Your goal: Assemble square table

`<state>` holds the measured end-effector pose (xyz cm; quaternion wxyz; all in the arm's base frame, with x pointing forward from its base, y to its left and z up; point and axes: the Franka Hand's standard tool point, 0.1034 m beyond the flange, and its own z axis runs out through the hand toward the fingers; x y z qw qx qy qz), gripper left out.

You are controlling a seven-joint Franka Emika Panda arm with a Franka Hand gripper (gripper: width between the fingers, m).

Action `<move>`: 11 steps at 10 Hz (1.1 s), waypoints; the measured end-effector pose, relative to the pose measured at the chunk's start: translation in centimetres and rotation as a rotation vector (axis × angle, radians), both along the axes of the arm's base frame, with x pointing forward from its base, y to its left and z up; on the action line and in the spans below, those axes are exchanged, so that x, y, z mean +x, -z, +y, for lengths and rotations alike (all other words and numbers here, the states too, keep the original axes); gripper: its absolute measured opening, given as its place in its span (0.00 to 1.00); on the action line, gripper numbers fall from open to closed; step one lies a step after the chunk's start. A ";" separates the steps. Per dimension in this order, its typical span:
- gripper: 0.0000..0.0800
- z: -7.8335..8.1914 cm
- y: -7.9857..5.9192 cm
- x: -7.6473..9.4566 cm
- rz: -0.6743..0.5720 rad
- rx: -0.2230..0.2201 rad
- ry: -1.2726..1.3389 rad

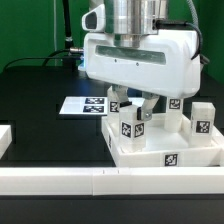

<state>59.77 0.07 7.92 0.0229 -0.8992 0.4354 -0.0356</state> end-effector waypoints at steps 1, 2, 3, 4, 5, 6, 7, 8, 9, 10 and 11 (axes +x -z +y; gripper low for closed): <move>0.52 0.0 0.0 0.0 0.000 -0.002 -0.027; 0.74 0.0 0.0 0.0 -0.001 -0.008 -0.094; 0.79 0.1 0.0 0.0 0.000 -0.033 -0.271; 0.79 0.2 -0.1 0.1 -0.003 -0.049 -0.412; 0.81 0.2 -0.1 0.1 -0.003 -0.063 -0.563; 0.81 0.2 -0.1 0.1 -0.002 -0.070 -0.657; 0.81 0.1 -0.1 0.1 -0.003 -0.076 -0.728; 0.81 0.1 -0.1 0.1 -0.003 -0.082 -0.797; 0.81 0.0 -0.1 0.1 -0.003 -0.087 -0.852; 0.81 -0.1 -0.1 0.1 -0.001 -0.098 -0.939; 0.81 -0.2 -0.1 0.1 0.005 -0.116 -1.081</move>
Offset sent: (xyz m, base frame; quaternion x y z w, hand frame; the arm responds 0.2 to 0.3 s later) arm -0.0028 0.0060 0.0023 -0.0033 0.0132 -0.3339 0.9425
